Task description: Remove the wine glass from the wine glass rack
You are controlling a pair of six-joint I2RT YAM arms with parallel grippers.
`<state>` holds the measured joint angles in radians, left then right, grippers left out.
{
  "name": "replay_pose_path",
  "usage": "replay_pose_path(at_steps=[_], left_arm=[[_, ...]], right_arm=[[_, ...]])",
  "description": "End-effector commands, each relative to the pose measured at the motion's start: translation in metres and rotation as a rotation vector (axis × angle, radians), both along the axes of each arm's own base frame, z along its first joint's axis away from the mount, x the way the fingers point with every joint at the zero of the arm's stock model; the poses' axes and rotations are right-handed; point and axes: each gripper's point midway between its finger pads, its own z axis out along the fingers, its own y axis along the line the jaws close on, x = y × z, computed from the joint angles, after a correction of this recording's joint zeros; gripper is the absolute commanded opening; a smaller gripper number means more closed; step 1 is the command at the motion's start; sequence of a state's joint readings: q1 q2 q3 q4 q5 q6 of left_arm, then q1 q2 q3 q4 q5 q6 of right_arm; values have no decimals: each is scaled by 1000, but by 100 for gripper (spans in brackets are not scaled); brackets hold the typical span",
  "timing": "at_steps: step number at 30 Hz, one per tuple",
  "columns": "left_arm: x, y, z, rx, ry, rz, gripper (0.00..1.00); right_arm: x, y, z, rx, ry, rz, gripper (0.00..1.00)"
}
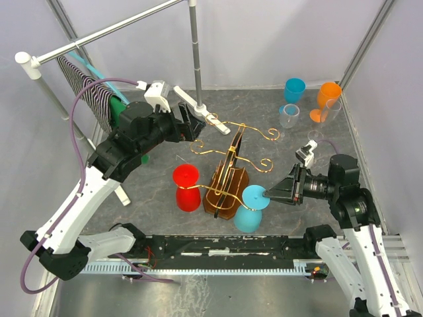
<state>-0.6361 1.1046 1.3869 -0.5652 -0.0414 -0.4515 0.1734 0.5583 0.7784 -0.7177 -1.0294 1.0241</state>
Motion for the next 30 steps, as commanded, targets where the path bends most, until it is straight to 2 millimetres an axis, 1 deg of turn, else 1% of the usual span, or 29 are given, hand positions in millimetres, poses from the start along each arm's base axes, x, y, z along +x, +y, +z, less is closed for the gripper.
replay_pose_path(at_steps=[1,4,6,10,11,12,16,23,30], left_arm=[[3,-8,13,-63,-25,-13,96],[3,-8,13,-61,-24,-13,96],[3,-7,12,-61,-24,-11,96],[3,-7,12,-60,-22,-12,97],[2,-7,12,-60,-23,-12,97],[2,-7,12,-60,-23,-11,97],[0,-4,14,-63,-29,-3,97],[-2,-1,15,-69,-31,0,97],[-5,2,16,-70,-35,5,97]], right_arm=[[-1,5,12,30,-70,52,34],[-1,8,15,41,-76,69,31],[-1,11,15,42,-75,80,26],[2,17,16,45,-70,99,13],[1,18,16,41,-69,102,3],[2,18,15,32,-71,97,1],[9,18,15,11,-86,51,0],[23,12,29,5,-145,-76,1],[30,2,37,-1,-151,-201,0]])
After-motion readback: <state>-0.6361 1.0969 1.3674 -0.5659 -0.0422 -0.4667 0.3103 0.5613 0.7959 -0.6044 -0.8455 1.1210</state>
